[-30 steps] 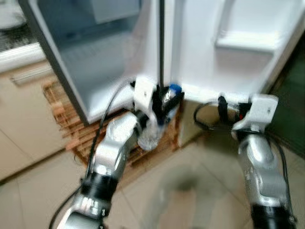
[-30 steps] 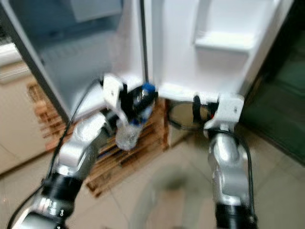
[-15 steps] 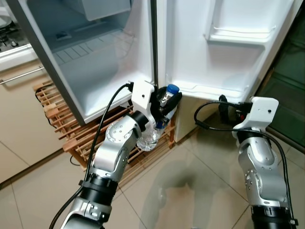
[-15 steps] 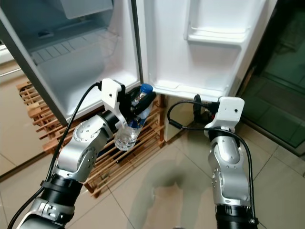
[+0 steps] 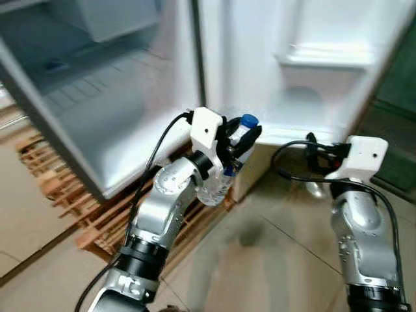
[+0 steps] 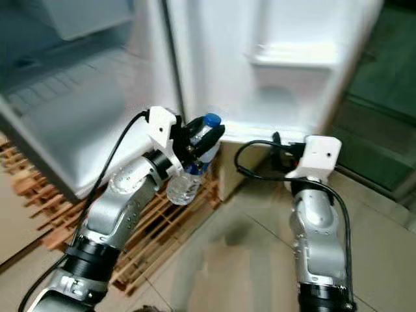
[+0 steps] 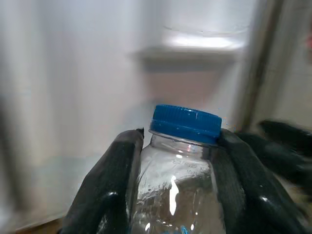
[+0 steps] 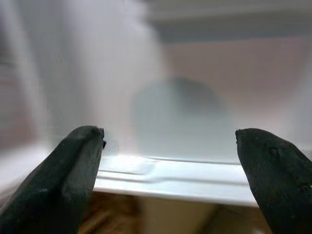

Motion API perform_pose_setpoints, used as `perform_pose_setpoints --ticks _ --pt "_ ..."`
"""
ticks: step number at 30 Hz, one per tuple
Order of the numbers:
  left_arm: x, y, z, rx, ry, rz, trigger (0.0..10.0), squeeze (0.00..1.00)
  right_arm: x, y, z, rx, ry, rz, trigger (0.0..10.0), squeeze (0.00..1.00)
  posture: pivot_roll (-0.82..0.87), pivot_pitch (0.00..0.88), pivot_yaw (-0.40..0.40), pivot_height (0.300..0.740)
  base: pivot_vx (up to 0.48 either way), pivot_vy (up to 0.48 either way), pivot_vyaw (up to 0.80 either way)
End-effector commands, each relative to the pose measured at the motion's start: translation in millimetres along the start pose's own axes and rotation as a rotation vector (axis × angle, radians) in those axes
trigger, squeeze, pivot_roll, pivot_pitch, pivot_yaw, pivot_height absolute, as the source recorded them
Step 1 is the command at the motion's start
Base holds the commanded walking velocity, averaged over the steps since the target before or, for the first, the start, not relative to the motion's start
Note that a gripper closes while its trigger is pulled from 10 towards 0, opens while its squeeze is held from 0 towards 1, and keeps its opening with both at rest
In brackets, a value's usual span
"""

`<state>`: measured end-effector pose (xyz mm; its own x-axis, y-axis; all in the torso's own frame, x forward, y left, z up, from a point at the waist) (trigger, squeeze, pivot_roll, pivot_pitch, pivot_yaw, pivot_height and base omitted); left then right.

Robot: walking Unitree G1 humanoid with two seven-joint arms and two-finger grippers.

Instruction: Restocking fridge

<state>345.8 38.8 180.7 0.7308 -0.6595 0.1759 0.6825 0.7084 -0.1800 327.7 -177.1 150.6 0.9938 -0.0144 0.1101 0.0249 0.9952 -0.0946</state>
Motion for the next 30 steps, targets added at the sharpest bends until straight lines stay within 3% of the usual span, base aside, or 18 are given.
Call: perform_pose_setpoints --ticks 1,9,16,30 --pt "6.9 -9.8 9 0.013 -0.037 -0.031 10.0 0.0 -1.3 -13.1 2 -0.023 -0.008 -0.029 10.0 0.28 -0.11 0.0 0.057 0.732 0.394 0.27 0.0" --pt "6.0 -19.9 12 0.03 -0.055 -0.089 10.0 0.0 -2.2 -12.9 2 -0.025 -0.007 -0.029 10.0 0.29 -0.11 0.0 0.053 0.732 0.414 0.135 0.0" --pt "6.6 -21.1 12 0.042 -0.053 -0.094 10.0 0.0 -2.8 -13.5 3 -0.022 -0.01 -0.032 10.0 0.29 -0.11 0.0 0.055 0.732 0.0 0.0 0.0" --pt "9.9 -24.2 10 0.057 -0.045 -0.094 10.0 0.0 -0.7 -10.1 6 -0.018 -0.021 -0.02 10.0 0.29 -0.11 0.0 0.053 0.732 0.349 -0.323 0.0"
Point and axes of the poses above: a point about 5 cm out from each wrist's last joint towards the gripper, its own x axis pointing out of the wrist towards the gripper, its own z axis along the axis of the wrist's last joint, y = z × x, the point moved 4 cm from there along x, pointing out of the wrist towards the gripper, and after that the axes turned 7 degrees about -x, right-handed, at the moved point
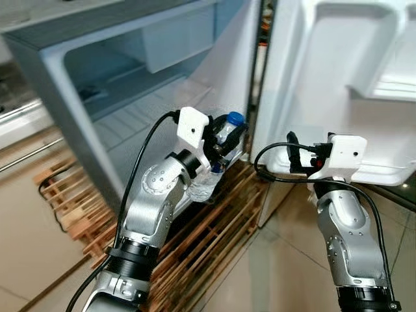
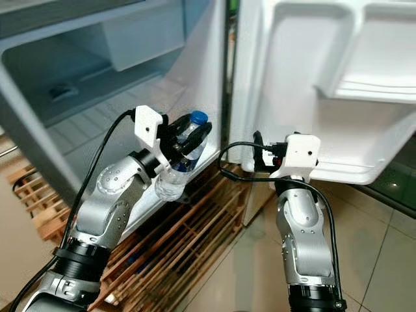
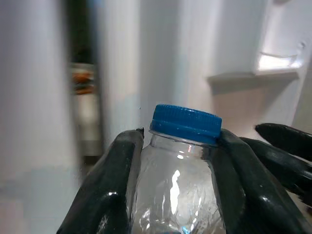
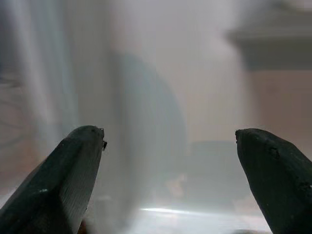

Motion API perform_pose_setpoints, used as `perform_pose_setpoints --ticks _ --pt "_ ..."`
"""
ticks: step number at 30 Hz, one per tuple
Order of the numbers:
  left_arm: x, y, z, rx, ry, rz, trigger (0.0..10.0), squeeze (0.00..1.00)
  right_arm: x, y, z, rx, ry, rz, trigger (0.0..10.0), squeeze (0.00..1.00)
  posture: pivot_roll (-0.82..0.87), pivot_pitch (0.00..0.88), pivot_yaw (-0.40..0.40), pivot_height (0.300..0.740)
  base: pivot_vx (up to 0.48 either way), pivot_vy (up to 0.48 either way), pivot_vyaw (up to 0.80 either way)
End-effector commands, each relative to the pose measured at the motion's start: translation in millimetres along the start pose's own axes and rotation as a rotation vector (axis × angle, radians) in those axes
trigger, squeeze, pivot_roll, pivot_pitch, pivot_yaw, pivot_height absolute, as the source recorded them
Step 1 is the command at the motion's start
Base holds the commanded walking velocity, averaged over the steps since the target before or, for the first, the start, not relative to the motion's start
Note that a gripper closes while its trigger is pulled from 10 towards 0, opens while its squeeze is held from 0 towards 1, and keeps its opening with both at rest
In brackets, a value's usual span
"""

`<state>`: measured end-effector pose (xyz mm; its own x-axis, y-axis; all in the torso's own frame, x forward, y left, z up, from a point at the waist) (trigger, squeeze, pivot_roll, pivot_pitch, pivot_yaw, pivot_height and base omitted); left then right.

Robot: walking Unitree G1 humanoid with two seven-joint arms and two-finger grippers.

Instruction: Restocking fridge

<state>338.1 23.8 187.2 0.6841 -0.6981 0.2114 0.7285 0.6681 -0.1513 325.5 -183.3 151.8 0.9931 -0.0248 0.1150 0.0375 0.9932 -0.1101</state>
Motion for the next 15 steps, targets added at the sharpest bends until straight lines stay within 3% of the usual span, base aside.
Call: perform_pose_setpoints --ticks 1,3,7,9,15 --pt "4.7 -8.9 7.9 0.066 -0.021 -0.042 10.0 0.0 1.5 -3.5 4.7 -0.001 -0.017 -0.008 10.0 0.28 -0.11 0.0 0.053 0.732 0.349 -0.326 0.0" --pt "3.5 -12.1 9.8 0.091 -0.03 -0.061 10.0 0.0 1.6 -3.2 4.5 -0.001 -0.017 -0.008 10.0 0.29 -0.11 0.0 0.053 0.732 0.343 -0.332 0.0" --pt "0.7 -14.6 12.3 0.053 -0.046 -0.078 10.0 0.0 2.4 -2.3 4.0 0.002 -0.016 -0.005 10.0 0.29 -0.11 0.0 0.052 0.732 0.337 -0.338 0.0" --pt "0.1 -14.1 13.2 0.027 -0.055 -0.075 10.0 0.0 3.0 -1.0 3.9 0.004 -0.016 -0.002 10.0 0.29 -0.1 0.0 0.052 0.732 0.326 0.0 0.0" --pt "1.7 -10.3 15.4 0.033 -0.061 -0.056 10.0 0.0 3.4 -0.2 3.9 0.007 -0.016 0.0 10.0 0.28 -0.11 0.0 0.054 0.732 0.0 0.0 0.0"
Point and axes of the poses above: a point about 5 cm out from each wrist's last joint towards the gripper, its own x axis pointing out of the wrist towards the gripper, its own z axis along the axis of the wrist's last joint, y = z × x, the point moved 4 cm from there along x, pointing out of the wrist towards the gripper, and after that the axes turned 7 degrees about -x, right-handed, at the moved point
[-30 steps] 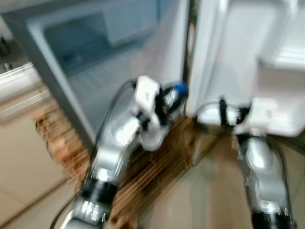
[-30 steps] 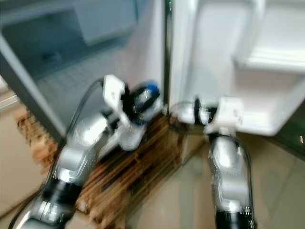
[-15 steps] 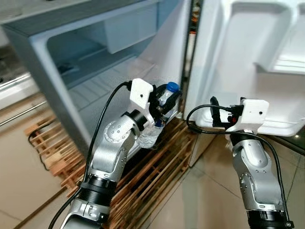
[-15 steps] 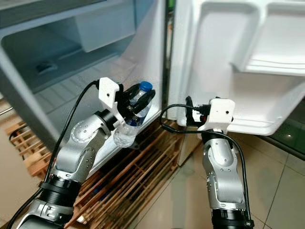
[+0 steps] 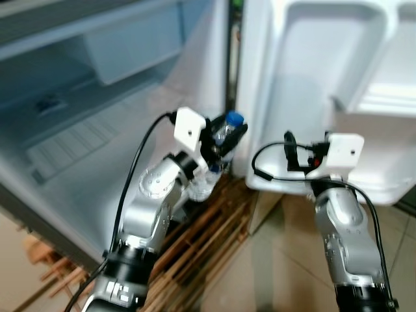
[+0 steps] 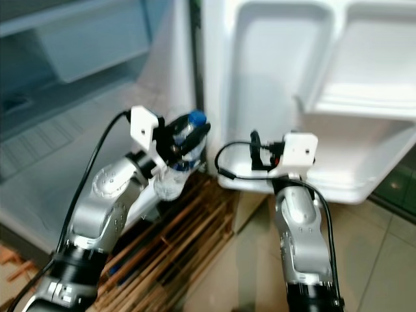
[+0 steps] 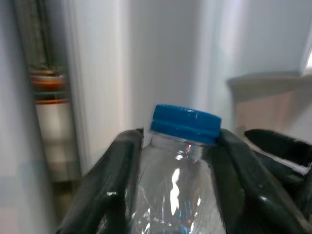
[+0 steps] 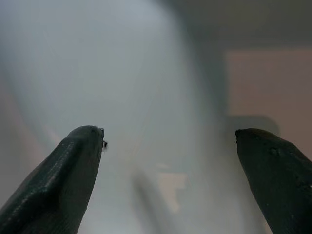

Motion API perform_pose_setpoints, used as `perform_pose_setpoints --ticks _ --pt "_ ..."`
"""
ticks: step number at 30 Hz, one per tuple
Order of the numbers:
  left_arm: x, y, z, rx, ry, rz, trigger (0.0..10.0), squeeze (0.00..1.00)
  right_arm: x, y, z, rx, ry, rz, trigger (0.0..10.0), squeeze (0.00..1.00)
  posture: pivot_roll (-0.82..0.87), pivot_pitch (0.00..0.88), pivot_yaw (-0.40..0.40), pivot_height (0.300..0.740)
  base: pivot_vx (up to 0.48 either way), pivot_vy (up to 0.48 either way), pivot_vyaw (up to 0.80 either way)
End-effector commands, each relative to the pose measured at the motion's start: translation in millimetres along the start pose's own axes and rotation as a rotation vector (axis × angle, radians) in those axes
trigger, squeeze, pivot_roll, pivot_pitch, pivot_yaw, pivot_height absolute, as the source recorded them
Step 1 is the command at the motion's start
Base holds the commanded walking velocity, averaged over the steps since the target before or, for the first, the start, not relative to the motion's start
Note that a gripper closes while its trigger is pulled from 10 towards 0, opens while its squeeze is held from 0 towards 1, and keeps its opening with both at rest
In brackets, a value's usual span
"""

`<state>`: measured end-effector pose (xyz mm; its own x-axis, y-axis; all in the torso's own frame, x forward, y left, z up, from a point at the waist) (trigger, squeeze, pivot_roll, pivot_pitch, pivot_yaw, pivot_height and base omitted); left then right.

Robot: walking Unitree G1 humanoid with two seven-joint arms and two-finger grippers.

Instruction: Restocking fridge

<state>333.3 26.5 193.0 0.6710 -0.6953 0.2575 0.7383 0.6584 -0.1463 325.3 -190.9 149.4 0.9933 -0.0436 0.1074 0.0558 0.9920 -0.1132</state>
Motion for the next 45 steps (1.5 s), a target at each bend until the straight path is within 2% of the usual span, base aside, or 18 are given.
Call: perform_pose_setpoints --ticks 1,4,9,12,16,21,33,36,38,39,42,43,44,45 --pt "6.0 -8.7 9 0.029 -0.014 -0.048 10.0 0.0 2.9 8.0 8 0.013 -0.027 0.019 10.0 0.29 -0.11 0.0 0.058 0.732 0.0 0.0 0.0" --pt "5.9 -9.2 9 0.025 -0.01 -0.054 10.0 0.0 2.3 8.9 8 0.012 -0.028 0.02 10.0 0.29 -0.11 0.0 0.063 0.732 0.0 0.0 0.0" --pt "2.9 -22.1 7 -0.047 0.067 -0.189 10.0 0.0 -0.8 5.5 7 0.016 -0.028 0.002 10.0 0.29 -0.11 0.0 0.085 0.732 0.0 0.0 0.0" --pt "1.2 -21.8 10 -0.026 0.065 -0.217 10.0 0.0 -0.8 4.5 7 0.018 -0.029 -0.006 10.0 0.29 -0.12 0.0 0.093 0.732 0.0 0.0 0.0" --pt "0.2 -22.0 11 -0.059 0.069 -0.237 10.0 0.0 0.0 4.3 7 0.021 -0.031 -0.011 10.0 0.29 -0.11 0.0 0.099 0.732 0.0 0.0 0.0" --pt "-4.8 -41.4 16 -0.06 0.062 -0.345 10.0 0.0 0.8 6.5 6 0.025 -0.029 -0.007 10.0 0.28 -0.11 0.0 0.093 0.732 0.0 -0.096 0.0" --pt "-5.4 -48.8 14 -0.071 0.074 -0.376 10.0 0.0 -4.3 11.5 1 0.022 -0.017 0.015 10.0 0.29 -0.12 0.0 0.098 0.732 0.0 -0.48 0.0" --pt "-2.9 -44.1 17 -0.082 0.069 -0.353 10.0 0.0 -7.1 13.2 -1 0.027 -0.009 0.016 10.0 0.28 -0.11 0.0 0.099 0.732 0.0 -0.16 0.0" --pt "-0.1 -38.8 18 -0.067 0.068 -0.328 10.0 0.0 -7.2 13.5 -2 0.028 -0.008 0.017 10.0 0.28 -0.11 0.0 0.097 0.732 0.0 0.0 0.0" --pt "6.3 -27.1 21 -0.045 0.052 -0.277 10.0 0.0 -6.7 13.5 -2 0.03 -0.006 0.019 10.0 0.28 -0.1 0.0 0.094 0.732 0.0 0.0 0.0" --pt "16.2 -8.1 25 -0.017 0.03 -0.196 10.0 0.0 -6.7 13.3 -3 0.032 -0.004 0.026 10.0 0.29 -0.09 0.0 0.09 0.732 0.0 0.0 0.0" --pt "24.9 -1.4 29 0.138 0.021 -0.199 10.0 0.0 -9.3 11.9 -8 0.145 0.049 0.013 10.0 0.28 -0.09 0.0 0.095 0.732 0.0 0.0 0.0" --pt "24.9 -1.4 29 0.138 0.021 -0.199 10.0 0.0 -9.3 11.9 -8 0.145 0.049 0.013 10.0 0.28 -0.09 0.0 0.095 0.732 0.0 0.0 0.0" --pt "30.0 -0.7 31 0.22 0.013 -0.22 10.0 0.0 -11.7 16.5 -6 0.145 0.058 0.052 10.0 0.28 -0.11 0.0 0.112 0.732 0.0 0.0 0.0"
Point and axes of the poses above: a point about 5 cm out from each wrist's last joint towards the gripper, its own x axis pointing out of the wrist towards the gripper, its own z axis along the axis of the wrist's last joint, y = z × x, the point moved 4 cm from there along x, pointing out of the wrist towards the gripper, and after that the axes turned 7 degrees about -x, right-handed, at the moved point
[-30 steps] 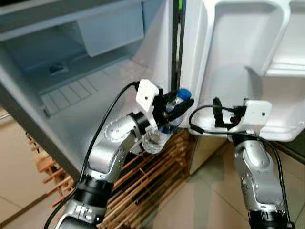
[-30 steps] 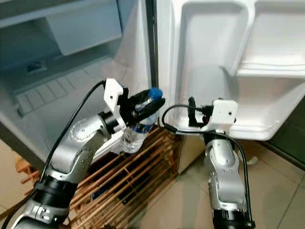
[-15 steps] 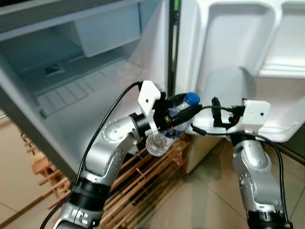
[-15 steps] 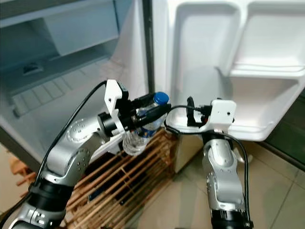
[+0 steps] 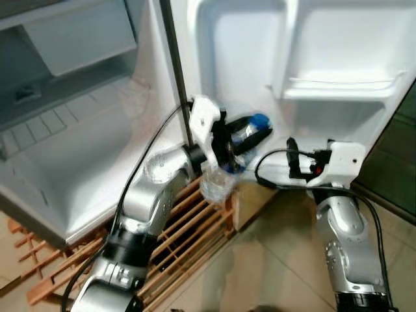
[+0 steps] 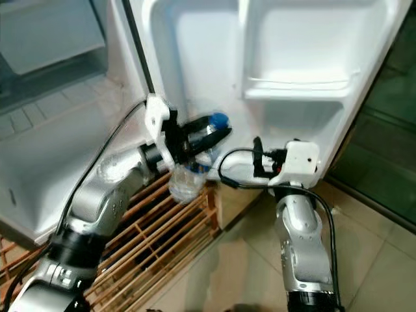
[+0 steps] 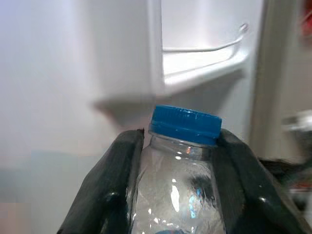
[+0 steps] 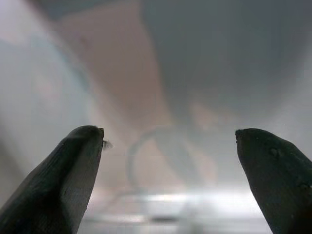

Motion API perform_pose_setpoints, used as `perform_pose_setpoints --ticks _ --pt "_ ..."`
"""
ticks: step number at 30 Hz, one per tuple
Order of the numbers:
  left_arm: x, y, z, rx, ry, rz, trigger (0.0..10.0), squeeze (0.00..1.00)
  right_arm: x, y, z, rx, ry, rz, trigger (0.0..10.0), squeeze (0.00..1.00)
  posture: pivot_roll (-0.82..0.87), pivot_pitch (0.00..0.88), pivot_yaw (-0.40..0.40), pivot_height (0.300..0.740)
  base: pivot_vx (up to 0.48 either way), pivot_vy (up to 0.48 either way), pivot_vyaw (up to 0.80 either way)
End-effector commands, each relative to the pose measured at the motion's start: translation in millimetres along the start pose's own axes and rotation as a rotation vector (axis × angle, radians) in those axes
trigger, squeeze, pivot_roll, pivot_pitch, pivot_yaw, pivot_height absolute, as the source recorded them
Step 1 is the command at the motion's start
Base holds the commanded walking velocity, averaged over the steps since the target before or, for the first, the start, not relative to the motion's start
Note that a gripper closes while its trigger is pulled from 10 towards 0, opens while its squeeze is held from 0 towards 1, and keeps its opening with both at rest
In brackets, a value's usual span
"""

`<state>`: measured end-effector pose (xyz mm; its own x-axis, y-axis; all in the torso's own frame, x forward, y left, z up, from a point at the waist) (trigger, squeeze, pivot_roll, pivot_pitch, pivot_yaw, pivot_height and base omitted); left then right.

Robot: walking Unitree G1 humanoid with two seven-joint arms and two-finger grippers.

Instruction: Restocking fridge

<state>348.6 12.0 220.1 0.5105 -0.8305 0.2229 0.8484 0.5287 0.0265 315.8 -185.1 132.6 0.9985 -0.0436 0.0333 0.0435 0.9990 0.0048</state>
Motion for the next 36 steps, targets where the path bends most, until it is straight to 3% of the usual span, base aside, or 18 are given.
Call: perform_pose_setpoints --ticks 1,3,4,5,10,14,21,27,32,33,36 --pt "3.5 3.9 11 0.112 -0.029 -0.013 10.0 0.0 -2.1 14.4 10 -0.013 -0.02 0.08 10.0 0.28 -0.11 0.0 0.112 0.732 0.0 0.0 0.0" --pt "12.2 13.0 17 0.112 -0.059 0.014 10.0 0.0 -7.3 23.6 20 -0.063 -0.04 0.142 10.0 0.28 -0.15 0.0 0.138 0.732 0.0 0.0 0.0" --pt "23.6 20.6 23 0.121 -0.082 0.043 10.0 0.0 -12.1 23.8 30 -0.084 -0.055 0.173 10.0 0.27 -0.19 0.0 0.154 0.732 0.0 0.0 0.0" --pt "23.6 20.6 23 0.121 -0.082 0.043 10.0 0.0 -12.1 23.8 30 -0.084 -0.055 0.173 10.0 0.27 -0.19 0.0 0.154 0.732 0.0 0.0 0.0" --pt "48.4 29.7 34 0.028 -0.167 0.074 10.0 0.0 -22.9 -9.1 47 -0.109 -0.069 0.065 10.0 0.28 -0.33 0.0 0.169 0.732 0.0 0.0 0.0" --pt "56.2 35.6 42 -0.021 -0.222 0.107 10.0 0.0 -36.7 -20.8 56 -0.154 -0.067 0.013 10.0 0.28 -0.38 0.0 0.189 0.732 0.0 0.0 0.0" --pt "54.6 47.9 45 -0.094 -0.29 0.205 10.0 0.0 -63.4 -28.3 52 -0.151 -0.027 -0.061 10.0 0.27 -0.45 0.073 0.208 0.732 0.0 0.0 0.0" --pt "51.3 52.6 39 -0.091 -0.315 0.3 10.0 0.0 -76.4 -31.1 52 -0.168 0.01 -0.075 10.0 0.28 -0.48 0.098 0.182 0.732 0.0 0.0 0.0" --pt "44.7 56.7 36 -0.064 -0.325 0.342 10.0 0.0 -78.4 -29.9 56 -0.181 0.009 -0.073 10.0 0.28 -0.49 0.107 0.165 0.732 0.0 0.0 0.0" --pt "37.5 58.1 29 0.016 -0.312 0.385 10.0 0.0 -80.1 -32.0 56 -0.189 0.019 -0.075 10.0 0.28 -0.5 0.109 0.149 0.732 0.0 0.0 0.0" --pt "31.9 58.4 21 0.055 -0.304 0.429 10.0 0.0 -81.1 -34.7 56 -0.196 0.026 -0.078 10.0 0.27 -0.5 0.111 0.133 0.732 0.0 0.0 0.0"
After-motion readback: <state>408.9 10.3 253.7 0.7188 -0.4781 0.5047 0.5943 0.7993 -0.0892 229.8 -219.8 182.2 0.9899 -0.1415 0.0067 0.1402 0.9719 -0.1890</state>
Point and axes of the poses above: a point about 5 cm out from each wrist's last joint towards the gripper, its own x axis pointing out of the wrist towards the gripper, its own z axis along the axis of the wrist's last joint, y = z × x, the point moved 4 cm from there along x, pointing out of the wrist towards the gripper, and after that the axes turned 7 degrees about -x, right-handed, at the moved point
